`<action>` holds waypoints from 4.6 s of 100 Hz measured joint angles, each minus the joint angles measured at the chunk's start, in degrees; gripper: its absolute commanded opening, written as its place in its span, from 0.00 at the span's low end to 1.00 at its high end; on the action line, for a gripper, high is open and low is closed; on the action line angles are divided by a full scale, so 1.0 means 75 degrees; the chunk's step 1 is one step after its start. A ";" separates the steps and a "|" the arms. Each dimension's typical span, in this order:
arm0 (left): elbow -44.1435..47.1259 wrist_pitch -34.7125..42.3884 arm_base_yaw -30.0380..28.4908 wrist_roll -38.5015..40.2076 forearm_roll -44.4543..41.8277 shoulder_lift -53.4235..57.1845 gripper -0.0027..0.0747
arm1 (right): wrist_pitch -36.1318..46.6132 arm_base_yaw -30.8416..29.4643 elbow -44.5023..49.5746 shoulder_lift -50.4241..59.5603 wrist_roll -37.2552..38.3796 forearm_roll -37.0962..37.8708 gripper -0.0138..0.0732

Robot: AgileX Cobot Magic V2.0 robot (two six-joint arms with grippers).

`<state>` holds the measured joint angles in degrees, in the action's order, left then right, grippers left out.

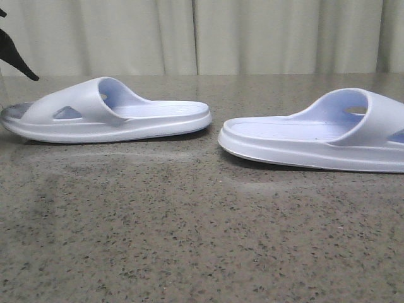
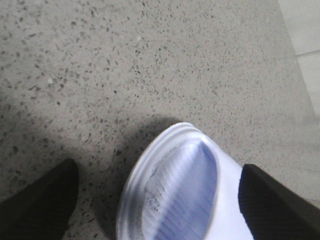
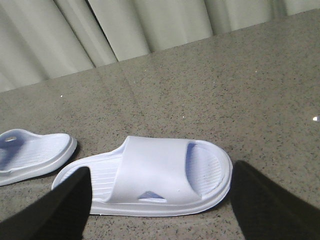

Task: Insert blue slippers together front up

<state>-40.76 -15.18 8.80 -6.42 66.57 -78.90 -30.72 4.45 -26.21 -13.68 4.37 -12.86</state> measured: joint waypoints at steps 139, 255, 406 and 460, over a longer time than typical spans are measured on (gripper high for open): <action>-0.0140 -0.0661 -0.0041 -0.1577 0.0497 -0.0625 0.06 | 0.0000 0.0000 0.0000 0.0000 0.0000 -0.0258 0.73; 0.0045 -0.1513 -0.0041 -0.3971 0.3387 0.2785 0.06 | 0.0062 -0.0049 0.0000 -0.0415 0.0661 0.0611 0.73; 0.0098 -0.1911 -0.0041 -0.3971 0.3105 0.2785 0.06 | 0.2906 -0.0283 -0.0100 -0.6460 0.2307 0.0079 0.61; 0.0098 -0.2089 -0.0041 -0.3971 0.3047 0.2785 0.06 | 0.3282 0.0412 -0.0137 -0.6899 0.2307 0.0023 0.05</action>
<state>-40.03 -30.85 8.49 -36.21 89.42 -58.02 -6.10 7.54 -27.24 -65.42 21.67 -12.69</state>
